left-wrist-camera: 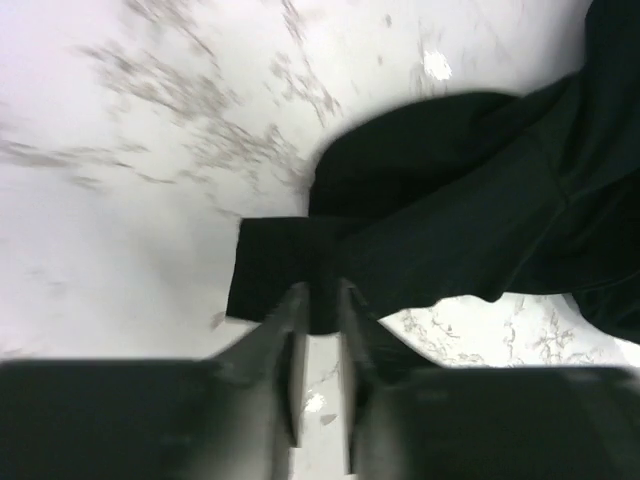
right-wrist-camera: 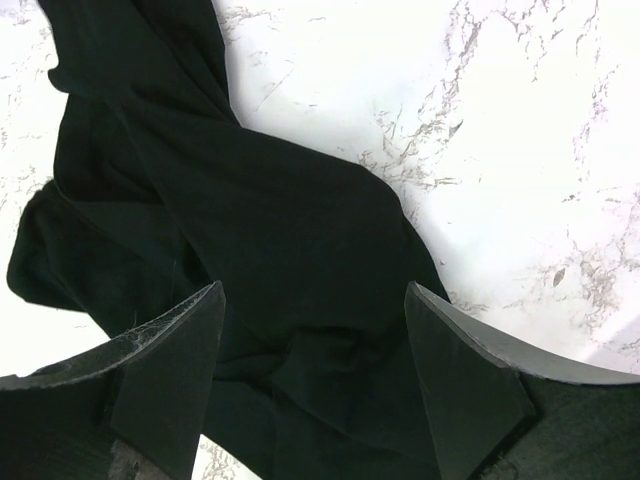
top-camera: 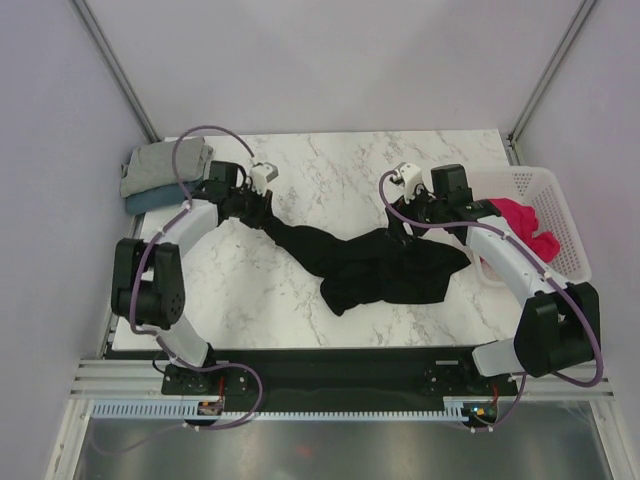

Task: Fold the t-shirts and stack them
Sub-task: Flatten the tshirt out

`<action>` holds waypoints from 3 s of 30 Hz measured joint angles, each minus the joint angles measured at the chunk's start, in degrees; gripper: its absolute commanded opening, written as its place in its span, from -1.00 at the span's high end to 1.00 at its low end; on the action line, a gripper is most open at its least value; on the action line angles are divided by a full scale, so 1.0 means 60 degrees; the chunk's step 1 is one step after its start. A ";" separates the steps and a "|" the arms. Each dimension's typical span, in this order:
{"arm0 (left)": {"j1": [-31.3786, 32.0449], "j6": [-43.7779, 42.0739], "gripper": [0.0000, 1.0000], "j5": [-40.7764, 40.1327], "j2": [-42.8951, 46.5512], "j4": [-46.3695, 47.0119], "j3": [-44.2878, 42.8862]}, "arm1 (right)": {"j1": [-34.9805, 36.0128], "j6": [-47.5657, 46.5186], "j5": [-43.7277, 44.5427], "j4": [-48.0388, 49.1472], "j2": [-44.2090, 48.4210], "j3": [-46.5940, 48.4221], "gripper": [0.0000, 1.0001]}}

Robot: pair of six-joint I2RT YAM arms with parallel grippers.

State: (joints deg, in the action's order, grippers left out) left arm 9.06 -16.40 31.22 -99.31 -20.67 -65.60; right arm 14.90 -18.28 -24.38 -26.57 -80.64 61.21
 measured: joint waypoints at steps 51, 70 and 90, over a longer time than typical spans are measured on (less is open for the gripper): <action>-0.1144 0.1086 0.96 0.2069 -0.1668 0.0368 -0.0113 | 0.0000 -0.0029 0.0193 -0.0040 -0.0801 0.0423 -0.65; -0.2248 0.1843 0.96 0.2659 0.3034 -0.1129 -0.6637 | 0.0000 0.0022 0.0186 0.0004 -0.0838 0.0648 -0.64; 0.4178 0.2401 -0.40 0.1730 -0.2466 -0.1920 -0.7952 | 0.0000 -0.0645 -0.0889 -0.0361 0.1479 0.0153 -0.67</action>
State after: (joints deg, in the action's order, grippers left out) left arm 34.13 -2.00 41.60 -114.10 -32.18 -113.32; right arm 14.90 -22.15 -29.71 -28.73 -71.77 62.13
